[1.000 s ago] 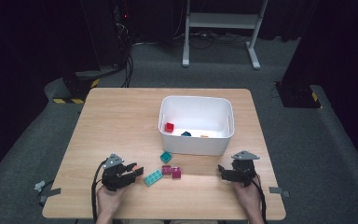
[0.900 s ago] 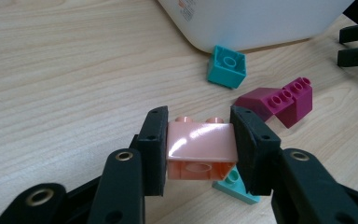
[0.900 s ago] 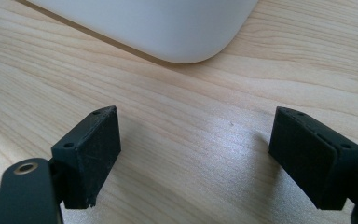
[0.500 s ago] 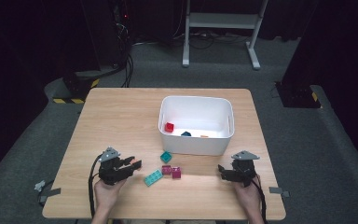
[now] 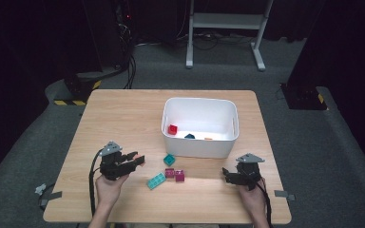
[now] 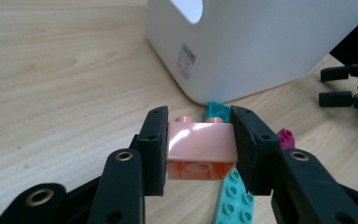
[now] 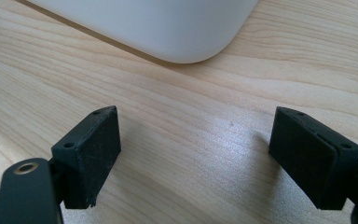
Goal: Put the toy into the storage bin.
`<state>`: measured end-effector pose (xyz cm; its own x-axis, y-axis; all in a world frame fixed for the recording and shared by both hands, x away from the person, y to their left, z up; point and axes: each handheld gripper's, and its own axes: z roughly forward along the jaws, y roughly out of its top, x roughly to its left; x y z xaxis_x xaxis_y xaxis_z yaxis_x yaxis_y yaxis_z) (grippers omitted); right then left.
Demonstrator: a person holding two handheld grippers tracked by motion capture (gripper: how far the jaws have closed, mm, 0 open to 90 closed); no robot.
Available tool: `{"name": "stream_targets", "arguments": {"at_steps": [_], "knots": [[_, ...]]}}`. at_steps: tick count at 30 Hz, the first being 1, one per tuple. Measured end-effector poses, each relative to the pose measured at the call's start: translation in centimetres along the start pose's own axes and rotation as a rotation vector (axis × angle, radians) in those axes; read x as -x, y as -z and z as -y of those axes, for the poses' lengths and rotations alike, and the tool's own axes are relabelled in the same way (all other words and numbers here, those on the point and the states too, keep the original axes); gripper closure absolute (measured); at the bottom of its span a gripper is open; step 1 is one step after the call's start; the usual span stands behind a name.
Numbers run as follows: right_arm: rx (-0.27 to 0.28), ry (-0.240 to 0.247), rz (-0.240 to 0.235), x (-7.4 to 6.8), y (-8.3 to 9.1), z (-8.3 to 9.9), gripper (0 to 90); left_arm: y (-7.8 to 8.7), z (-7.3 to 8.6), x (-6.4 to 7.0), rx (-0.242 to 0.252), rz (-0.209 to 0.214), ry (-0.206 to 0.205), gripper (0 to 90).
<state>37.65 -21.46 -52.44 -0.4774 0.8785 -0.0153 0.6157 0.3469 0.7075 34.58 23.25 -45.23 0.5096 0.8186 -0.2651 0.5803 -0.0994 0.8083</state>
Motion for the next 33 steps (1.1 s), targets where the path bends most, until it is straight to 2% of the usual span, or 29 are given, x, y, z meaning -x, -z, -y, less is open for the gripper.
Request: {"name": "stream_targets", "arguments": {"at_steps": [2, 9, 15, 21, 27, 33], "knots": [[0.0, -0.001, -0.001, 0.0, 0.0, 0.0, 16.3, 0.0, -0.4, 0.0, 0.004, 0.018, -0.002, 58.7], [0.0, -0.001, -0.001, 0.0, 0.0, 0.0, 16.3, 0.0, -1.3, 0.0, 0.015, 0.038, 0.007, 58.6], [0.0, -0.001, -0.001, 0.0, 0.0, 0.0, 16.3, 0.3, -2.1, 0.0, 0.016, 0.031, -0.007, 58.7], [0.001, -0.003, -0.001, 0.0, 0.0, 0.0, 16.3, 0.4, -3.0, 0.2, 0.017, 0.026, -0.027, 58.6], [0.001, -0.003, -0.001, 0.0, 0.0, 0.0, 16.3, 0.0, -4.1, 1.0, -0.012, 0.008, -0.082, 58.6], [0.0, -0.001, -0.001, 0.0, 0.0, 0.0, 16.3, -0.3, -5.2, 1.7, -0.013, 0.007, -0.096, 58.6]]}}
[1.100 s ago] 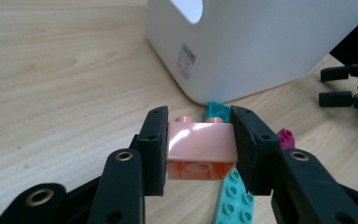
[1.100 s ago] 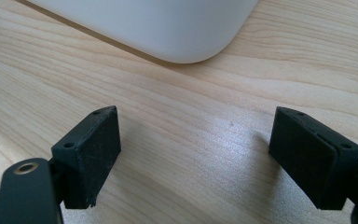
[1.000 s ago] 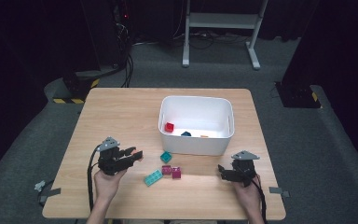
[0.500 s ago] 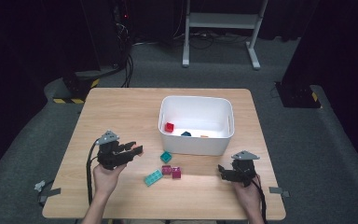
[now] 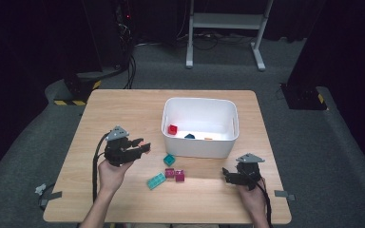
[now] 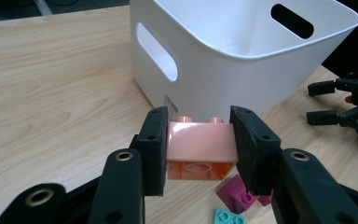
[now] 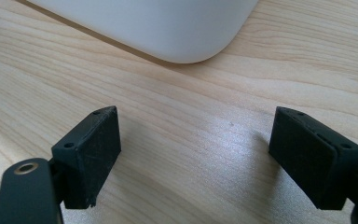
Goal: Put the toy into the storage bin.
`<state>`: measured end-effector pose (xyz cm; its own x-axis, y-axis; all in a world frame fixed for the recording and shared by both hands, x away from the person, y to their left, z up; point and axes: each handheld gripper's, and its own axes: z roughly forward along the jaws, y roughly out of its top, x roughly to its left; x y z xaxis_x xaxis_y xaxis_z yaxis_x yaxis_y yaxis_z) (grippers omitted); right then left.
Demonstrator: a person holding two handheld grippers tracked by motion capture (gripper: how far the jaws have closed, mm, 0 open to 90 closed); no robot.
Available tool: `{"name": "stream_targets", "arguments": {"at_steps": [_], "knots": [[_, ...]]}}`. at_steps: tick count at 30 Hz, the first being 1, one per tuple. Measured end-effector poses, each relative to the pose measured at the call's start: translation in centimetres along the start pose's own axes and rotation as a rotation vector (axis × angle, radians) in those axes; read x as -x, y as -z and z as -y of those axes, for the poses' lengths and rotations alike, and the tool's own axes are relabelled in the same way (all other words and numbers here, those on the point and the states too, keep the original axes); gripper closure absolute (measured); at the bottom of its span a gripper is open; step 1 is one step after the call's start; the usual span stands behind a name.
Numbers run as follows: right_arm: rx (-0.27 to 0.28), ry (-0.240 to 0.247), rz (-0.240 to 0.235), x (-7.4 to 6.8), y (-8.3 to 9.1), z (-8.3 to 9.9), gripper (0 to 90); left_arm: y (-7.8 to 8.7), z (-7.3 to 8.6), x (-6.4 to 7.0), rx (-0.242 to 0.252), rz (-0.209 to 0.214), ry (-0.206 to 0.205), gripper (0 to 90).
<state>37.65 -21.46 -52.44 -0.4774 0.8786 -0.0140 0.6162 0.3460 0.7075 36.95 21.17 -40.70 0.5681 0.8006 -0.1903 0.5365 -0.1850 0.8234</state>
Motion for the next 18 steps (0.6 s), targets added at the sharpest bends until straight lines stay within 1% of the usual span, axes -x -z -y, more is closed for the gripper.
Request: {"name": "stream_targets", "arguments": {"at_steps": [3, 5, 10, 15, 18], "knots": [[0.001, -0.001, 0.0, 0.0, 0.0, 0.0, 16.4, -0.1, -0.6, 0.2, 0.012, -0.002, -0.011, 58.6], [0.0, 0.001, 0.0, 0.0, 0.0, 0.0, 16.3, -0.2, -0.9, 0.3, 0.017, 0.007, -0.004, 58.6], [0.0, 0.001, 0.0, 0.0, 0.0, 0.0, 16.3, -0.3, -1.8, 0.8, 0.012, 0.003, -0.034, 58.6], [0.0, 0.0, 0.0, 0.0, 0.0, 0.0, 16.4, -0.5, -2.3, 0.9, 0.018, 0.014, -0.029, 58.6], [0.0, 0.001, 0.0, 0.0, 0.0, 0.0, 16.3, -0.7, -2.6, 0.8, 0.011, 0.019, -0.026, 58.6]]}}
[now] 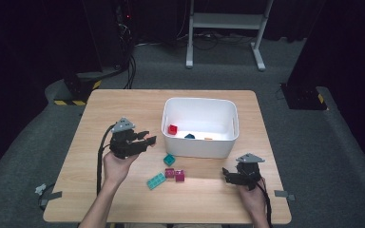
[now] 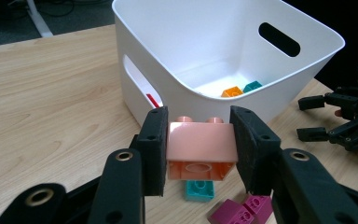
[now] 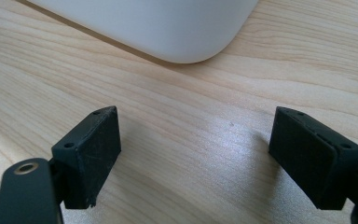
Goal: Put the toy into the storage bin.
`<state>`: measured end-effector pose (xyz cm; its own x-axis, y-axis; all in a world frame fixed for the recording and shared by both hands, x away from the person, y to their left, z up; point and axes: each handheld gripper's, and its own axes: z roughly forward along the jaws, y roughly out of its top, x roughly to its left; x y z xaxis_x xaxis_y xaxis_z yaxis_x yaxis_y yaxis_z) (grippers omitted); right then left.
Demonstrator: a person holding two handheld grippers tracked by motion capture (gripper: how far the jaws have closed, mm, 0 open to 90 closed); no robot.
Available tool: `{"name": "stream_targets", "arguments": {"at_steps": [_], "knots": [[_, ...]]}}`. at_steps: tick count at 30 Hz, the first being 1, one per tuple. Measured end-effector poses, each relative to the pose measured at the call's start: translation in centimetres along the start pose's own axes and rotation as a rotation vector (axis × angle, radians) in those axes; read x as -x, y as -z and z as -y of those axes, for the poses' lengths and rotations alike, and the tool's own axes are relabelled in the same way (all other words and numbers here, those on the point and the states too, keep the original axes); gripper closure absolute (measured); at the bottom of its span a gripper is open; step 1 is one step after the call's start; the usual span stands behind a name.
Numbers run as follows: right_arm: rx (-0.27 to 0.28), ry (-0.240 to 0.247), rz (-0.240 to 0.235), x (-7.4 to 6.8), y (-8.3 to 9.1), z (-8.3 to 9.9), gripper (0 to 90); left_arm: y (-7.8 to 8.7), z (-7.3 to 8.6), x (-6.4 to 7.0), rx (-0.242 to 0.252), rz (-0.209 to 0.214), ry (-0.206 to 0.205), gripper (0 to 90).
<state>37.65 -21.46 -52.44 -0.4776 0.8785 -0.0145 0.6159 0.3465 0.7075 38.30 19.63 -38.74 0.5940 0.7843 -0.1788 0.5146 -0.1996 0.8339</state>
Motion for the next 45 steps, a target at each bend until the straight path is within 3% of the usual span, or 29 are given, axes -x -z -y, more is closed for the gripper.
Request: {"name": "stream_targets", "arguments": {"at_steps": [15, 26, 33, 45], "knots": [[0.0, -0.001, 0.0, 0.0, 0.0, 0.0, 16.3, -0.1, -2.0, 0.6, 0.025, 0.01, -0.007, 58.6], [0.0, 0.001, 0.0, 0.0, 0.0, 0.0, 16.3, -0.9, -3.7, 0.5, 0.034, 0.029, 0.012, 58.6], [0.0, 0.002, 0.0, 0.0, 0.0, 0.0, 16.3, -1.7, -4.3, 0.9, 0.04, 0.04, 0.014, 58.6], [0.001, 0.001, 0.0, 0.0, 0.0, 0.0, 16.4, -3.9, -5.3, 1.5, 0.006, 0.054, -0.001, 58.6]]}}
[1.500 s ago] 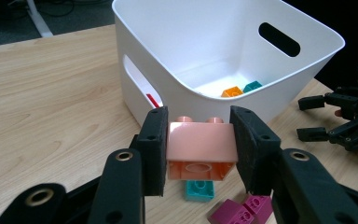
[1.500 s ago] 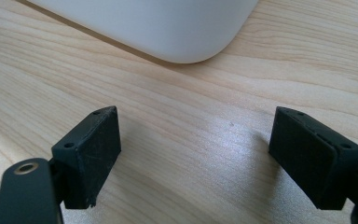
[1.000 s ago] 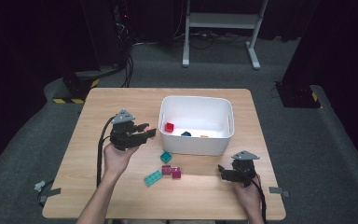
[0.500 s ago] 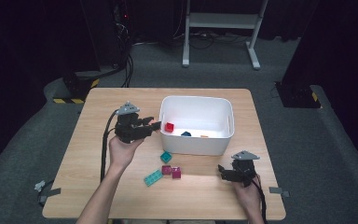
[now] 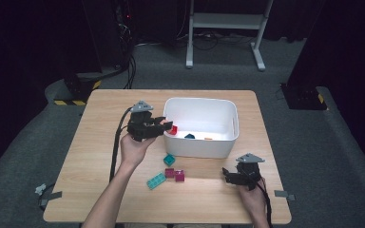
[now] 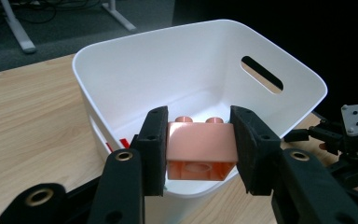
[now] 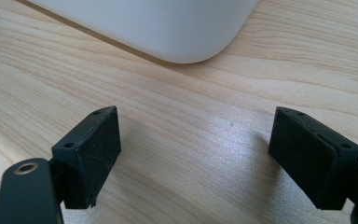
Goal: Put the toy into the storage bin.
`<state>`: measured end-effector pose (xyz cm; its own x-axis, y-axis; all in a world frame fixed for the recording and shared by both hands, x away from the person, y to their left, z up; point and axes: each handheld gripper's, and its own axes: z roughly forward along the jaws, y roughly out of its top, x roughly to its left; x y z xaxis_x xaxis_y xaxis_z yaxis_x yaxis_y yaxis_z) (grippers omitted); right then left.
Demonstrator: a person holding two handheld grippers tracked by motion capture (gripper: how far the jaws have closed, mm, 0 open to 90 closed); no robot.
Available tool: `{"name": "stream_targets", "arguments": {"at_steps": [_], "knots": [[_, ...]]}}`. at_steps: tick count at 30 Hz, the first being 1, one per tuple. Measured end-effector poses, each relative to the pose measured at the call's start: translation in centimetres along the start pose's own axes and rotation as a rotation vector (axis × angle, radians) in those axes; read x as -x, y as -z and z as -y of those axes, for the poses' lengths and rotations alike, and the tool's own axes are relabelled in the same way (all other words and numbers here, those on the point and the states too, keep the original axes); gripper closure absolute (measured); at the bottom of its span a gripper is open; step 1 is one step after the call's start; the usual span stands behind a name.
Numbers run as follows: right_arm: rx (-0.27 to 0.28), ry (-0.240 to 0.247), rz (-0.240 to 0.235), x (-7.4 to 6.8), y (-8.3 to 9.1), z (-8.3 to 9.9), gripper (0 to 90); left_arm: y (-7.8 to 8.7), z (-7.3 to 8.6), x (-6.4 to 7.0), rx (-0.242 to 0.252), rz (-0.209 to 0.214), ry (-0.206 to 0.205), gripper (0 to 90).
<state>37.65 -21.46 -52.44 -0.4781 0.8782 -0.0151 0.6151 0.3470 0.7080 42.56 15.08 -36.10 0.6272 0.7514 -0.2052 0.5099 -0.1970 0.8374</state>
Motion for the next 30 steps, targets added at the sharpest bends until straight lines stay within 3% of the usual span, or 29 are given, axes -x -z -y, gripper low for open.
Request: {"name": "stream_targets", "arguments": {"at_steps": [13, 20, 26, 30], "knots": [[0.0, 0.0, 0.0, 0.0, 0.0, 0.0, 16.4, -2.1, -0.5, 0.8, -0.037, -0.001, -0.026, 58.5], [0.0, 0.0, 0.0, 0.0, 0.0, 0.0, 16.4, -3.2, -1.3, 1.1, -0.025, 0.014, -0.025, 58.5], [0.0, 0.001, 0.001, 0.0, 0.0, 0.0, 16.4, -4.4, -1.2, 1.6, -0.06, 0.005, -0.057, 58.5], [0.0, 0.001, 0.001, 0.0, 0.0, 0.0, 16.4, -4.5, -1.1, 1.4, -0.058, 0.004, -0.047, 58.4]]}}
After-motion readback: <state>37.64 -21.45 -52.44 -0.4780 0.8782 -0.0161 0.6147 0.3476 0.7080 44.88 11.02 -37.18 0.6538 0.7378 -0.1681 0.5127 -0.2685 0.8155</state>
